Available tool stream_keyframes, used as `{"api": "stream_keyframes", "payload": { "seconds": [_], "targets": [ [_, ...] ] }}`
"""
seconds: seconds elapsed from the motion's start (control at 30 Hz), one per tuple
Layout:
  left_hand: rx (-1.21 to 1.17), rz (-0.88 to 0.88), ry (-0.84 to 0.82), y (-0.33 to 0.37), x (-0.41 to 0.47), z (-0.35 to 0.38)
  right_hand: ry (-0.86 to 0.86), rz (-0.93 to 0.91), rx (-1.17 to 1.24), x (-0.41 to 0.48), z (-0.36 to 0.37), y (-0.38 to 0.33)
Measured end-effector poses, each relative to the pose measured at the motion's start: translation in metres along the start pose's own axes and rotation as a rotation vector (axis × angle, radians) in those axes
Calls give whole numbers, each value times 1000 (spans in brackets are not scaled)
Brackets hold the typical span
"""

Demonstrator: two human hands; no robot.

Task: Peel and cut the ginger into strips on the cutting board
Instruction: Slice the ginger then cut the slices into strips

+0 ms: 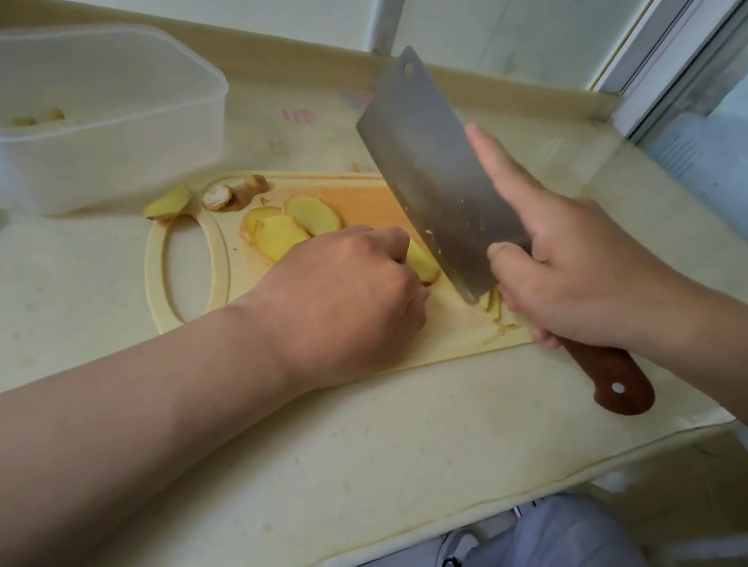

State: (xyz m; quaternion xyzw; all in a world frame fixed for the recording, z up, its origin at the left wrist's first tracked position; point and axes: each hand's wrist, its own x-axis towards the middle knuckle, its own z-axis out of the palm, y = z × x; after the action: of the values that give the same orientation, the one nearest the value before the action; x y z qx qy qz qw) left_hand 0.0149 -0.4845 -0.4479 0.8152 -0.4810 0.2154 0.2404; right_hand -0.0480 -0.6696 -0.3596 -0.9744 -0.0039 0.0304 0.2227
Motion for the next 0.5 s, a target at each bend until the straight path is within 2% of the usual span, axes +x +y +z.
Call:
{"api": "stream_keyframes", "payload": {
  "seconds": [0.23,0.33,0.5],
  "targets": [
    [37,23,-5,-1,1,1,-118,16,-111,35,-7,-16],
    [36,34,-11,0,1,-1,-95,-6,-110,51,-3,-24],
    [22,15,-17,0,-1,-2,40,-1,70,23,5,-6]
  ]
}}
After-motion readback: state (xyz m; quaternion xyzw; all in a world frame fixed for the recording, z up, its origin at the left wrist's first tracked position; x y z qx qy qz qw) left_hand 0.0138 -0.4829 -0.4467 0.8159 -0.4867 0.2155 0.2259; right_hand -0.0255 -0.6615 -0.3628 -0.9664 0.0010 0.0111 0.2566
